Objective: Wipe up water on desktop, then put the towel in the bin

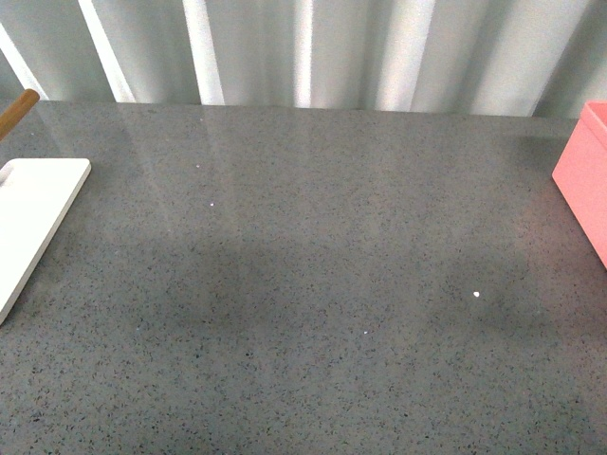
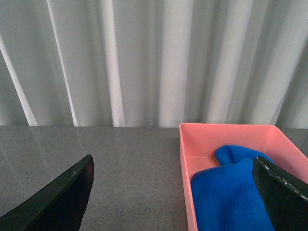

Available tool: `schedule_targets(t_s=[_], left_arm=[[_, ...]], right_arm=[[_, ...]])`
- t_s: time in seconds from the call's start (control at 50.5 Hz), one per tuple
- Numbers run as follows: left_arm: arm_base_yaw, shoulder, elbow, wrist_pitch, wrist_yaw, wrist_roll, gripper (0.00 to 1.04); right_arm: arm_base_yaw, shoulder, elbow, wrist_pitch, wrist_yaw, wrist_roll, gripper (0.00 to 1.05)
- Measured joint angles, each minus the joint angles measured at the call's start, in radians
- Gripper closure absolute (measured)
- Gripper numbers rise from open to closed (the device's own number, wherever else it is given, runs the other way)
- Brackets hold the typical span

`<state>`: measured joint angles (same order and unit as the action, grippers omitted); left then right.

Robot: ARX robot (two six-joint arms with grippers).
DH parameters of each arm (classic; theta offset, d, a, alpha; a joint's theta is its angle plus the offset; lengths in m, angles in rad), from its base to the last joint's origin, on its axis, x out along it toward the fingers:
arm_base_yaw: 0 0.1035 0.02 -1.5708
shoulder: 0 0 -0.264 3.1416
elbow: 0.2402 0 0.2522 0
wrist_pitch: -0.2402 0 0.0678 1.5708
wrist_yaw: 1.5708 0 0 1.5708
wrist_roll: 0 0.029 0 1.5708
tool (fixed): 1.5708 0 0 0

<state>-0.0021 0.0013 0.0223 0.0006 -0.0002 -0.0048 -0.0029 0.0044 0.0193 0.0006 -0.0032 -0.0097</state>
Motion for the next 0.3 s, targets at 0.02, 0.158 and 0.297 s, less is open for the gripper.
schedule_targets(t_s=[0.02,0.158,0.297], left_arm=[[0.0,0.0,0.0,0.0,0.0,0.0,0.07],[0.0,0.0,0.0,0.0,0.0,0.0,0.07],[0.0,0.0,0.0,0.0,0.0,0.0,0.07]], right_arm=[[0.0,0.0,0.0,0.0,0.0,0.0,0.07],[0.0,0.0,0.0,0.0,0.0,0.0,0.07],[0.0,0.0,0.0,0.0,0.0,0.0,0.07]])
